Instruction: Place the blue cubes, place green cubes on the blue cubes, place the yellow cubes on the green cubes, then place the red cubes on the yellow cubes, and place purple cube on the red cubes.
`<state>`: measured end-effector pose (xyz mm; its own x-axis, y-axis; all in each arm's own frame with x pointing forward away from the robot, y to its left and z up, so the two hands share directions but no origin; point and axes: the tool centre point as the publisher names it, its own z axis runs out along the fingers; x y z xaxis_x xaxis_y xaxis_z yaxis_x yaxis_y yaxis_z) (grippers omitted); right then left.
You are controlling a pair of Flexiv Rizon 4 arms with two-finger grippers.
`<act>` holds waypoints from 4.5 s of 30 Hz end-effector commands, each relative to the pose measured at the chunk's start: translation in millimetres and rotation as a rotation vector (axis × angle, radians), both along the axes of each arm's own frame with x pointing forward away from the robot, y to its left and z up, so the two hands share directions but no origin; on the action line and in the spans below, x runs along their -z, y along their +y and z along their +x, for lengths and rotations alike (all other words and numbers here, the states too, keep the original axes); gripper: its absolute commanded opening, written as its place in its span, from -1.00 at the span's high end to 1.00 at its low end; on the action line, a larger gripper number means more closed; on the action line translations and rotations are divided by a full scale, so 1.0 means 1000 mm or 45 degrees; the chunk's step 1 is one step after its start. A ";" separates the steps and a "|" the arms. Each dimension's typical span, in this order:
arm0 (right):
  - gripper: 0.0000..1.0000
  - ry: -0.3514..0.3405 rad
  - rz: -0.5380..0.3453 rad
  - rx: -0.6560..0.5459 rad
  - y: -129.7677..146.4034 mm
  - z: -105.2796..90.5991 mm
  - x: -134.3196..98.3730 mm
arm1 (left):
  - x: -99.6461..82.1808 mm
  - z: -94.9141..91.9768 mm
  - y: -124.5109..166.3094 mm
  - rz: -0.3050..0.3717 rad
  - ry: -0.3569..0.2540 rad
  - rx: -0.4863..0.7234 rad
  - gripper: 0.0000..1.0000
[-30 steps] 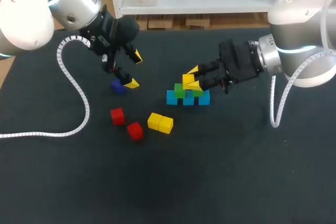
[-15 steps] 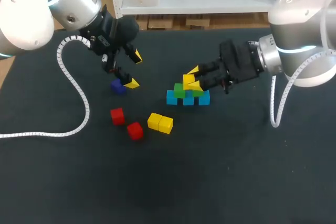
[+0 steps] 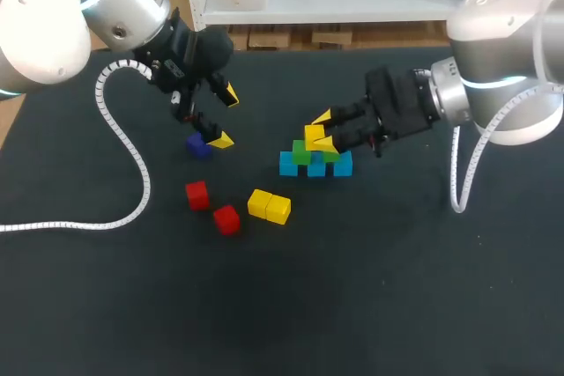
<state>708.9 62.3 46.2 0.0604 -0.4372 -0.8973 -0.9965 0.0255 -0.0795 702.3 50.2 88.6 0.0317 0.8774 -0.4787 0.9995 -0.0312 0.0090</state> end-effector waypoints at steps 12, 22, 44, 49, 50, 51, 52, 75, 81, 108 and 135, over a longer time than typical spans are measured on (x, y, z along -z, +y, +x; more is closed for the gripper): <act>-0.87 0.011 -0.004 0.007 -0.003 0.000 0.000 | 0.001 0.001 0.001 -0.002 0.000 0.004 -1.00; -1.00 0.007 0.000 0.024 -0.013 -0.006 -0.011 | 0.001 0.001 0.001 -0.002 0.000 0.004 -1.00; -1.00 0.031 0.041 0.394 -0.082 -0.129 -0.007 | 0.001 0.001 0.001 -0.002 0.000 0.004 -1.00; -1.00 0.057 0.106 0.375 -0.048 -0.148 0.016 | 0.001 0.001 0.001 -0.002 0.000 0.004 -1.00; -1.00 0.059 0.113 0.367 -0.040 -0.150 0.020 | 0.001 0.001 0.001 -0.002 0.000 0.004 -1.00; -1.00 0.056 0.134 0.361 -0.031 -0.152 0.024 | 0.001 0.001 0.001 -0.002 0.000 0.004 -1.00; -1.00 0.052 0.143 0.348 -0.021 -0.152 0.028 | 0.001 0.001 0.001 -0.002 0.000 0.004 -1.00; -1.00 -0.034 0.191 0.293 0.072 -0.117 0.044 | 0.001 0.001 0.001 -0.002 0.000 0.004 -1.00; -1.00 -0.043 0.192 0.336 0.070 -0.113 0.044 | 0.001 0.001 0.001 -0.002 0.000 0.004 -1.00; -0.38 -0.043 0.216 0.432 0.063 -0.108 0.049 | 0.001 0.001 0.001 -0.002 0.000 0.004 -1.00; 1.00 -0.046 0.220 0.423 0.050 -0.106 0.044 | 0.001 0.001 0.001 -0.002 0.000 0.004 -1.00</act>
